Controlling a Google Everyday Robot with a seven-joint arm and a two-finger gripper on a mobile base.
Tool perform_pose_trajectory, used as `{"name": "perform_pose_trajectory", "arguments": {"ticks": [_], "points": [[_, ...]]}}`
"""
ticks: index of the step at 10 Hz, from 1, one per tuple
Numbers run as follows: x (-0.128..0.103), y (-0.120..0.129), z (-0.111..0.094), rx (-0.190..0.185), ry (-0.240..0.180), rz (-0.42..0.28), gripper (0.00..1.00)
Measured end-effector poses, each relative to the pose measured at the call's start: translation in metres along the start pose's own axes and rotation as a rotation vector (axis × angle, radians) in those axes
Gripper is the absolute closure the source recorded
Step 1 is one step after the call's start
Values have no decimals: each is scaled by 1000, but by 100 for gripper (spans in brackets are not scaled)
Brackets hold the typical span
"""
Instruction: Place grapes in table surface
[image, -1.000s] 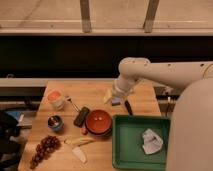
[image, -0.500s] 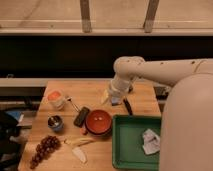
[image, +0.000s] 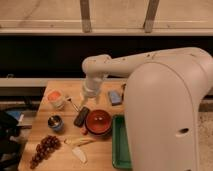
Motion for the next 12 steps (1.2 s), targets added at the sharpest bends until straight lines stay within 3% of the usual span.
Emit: {"name": "perform_pose_trajectory", "arguments": {"ticks": [2,3,7,9,12], "points": [[0,54,17,-18,32,-97,35],[1,64,19,-22,37,-115,35],[1,61,19,-16,37,-107,35],[15,63,29,9,84,-101,35],[35,92,50,0,130,-124,35]]}}
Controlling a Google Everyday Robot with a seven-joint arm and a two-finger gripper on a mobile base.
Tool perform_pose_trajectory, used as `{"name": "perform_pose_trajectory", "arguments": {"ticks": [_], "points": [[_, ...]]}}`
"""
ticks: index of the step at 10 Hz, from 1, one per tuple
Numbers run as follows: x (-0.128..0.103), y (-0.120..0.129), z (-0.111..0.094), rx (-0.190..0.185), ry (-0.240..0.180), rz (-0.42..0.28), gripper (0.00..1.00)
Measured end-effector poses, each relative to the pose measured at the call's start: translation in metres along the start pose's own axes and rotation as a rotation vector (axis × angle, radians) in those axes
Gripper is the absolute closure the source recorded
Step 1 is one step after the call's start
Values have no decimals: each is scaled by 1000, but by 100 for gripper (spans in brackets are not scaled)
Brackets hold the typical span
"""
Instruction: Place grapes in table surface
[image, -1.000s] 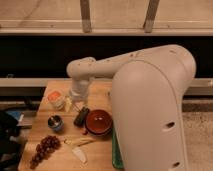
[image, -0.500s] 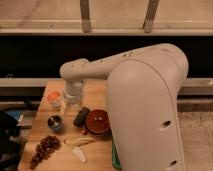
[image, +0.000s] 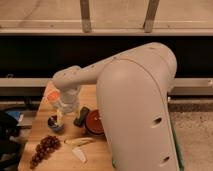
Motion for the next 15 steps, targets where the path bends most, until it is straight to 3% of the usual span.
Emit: {"name": "perform_pose_trajectory", "arguments": {"ticks": [3,5,8,15], "points": [[3,23,13,-41,4,-38,35],[2,59,29,-77,20,-100,35],[6,86,63,-142,84,-170,35],[6,91,73,-162,90,-177,35]]}}
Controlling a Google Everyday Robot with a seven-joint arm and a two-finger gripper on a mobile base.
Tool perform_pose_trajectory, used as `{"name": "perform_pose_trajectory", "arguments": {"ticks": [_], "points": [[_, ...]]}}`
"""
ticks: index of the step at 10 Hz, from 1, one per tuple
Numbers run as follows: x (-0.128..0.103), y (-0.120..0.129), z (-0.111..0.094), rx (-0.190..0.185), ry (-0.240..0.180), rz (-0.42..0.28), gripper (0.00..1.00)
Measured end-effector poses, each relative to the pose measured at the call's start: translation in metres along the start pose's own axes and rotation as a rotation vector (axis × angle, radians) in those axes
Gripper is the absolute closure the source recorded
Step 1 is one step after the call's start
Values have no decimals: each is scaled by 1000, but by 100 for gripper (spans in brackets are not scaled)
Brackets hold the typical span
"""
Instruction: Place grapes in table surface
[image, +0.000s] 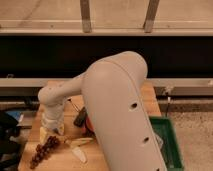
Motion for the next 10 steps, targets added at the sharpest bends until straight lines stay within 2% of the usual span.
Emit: {"name": "perform_pose_trajectory", "arguments": {"ticks": [3,7,10], "points": [[-12,14,15,-43,12,-24,35],[-13,12,17,-41,17,-33,35],[-19,8,48,-27,89,-12,37]]}}
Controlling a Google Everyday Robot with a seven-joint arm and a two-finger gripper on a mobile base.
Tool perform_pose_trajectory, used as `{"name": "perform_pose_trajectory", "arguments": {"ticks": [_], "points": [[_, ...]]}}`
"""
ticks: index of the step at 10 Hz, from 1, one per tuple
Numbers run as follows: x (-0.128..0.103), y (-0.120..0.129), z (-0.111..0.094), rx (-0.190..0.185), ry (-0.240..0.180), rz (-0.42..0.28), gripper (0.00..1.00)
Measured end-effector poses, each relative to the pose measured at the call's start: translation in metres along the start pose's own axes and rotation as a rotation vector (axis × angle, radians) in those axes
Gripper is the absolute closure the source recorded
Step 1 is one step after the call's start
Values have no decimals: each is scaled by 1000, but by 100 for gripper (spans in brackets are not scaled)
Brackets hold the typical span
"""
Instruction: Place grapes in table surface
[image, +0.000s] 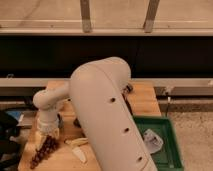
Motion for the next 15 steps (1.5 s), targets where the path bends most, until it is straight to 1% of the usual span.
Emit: {"name": "perform_pose_trajectory", "arguments": {"ticks": [1,3,5,6,7,9,11,13,15], "points": [[-4,-4,7,3,13,14,43],[-3,-7,5,11,13,9,67],[-3,-3,5,8,17,5,83],[-1,-3,4,13,16,7,94],[3,-5,-3,47,-7,39,100],[13,-8,-20,82,-45,60,100],[23,-8,-41,106,-98,78,100],[36,-14,-62,137,-150,110,100],[45,-19,-75,165,-173,140,100]]}}
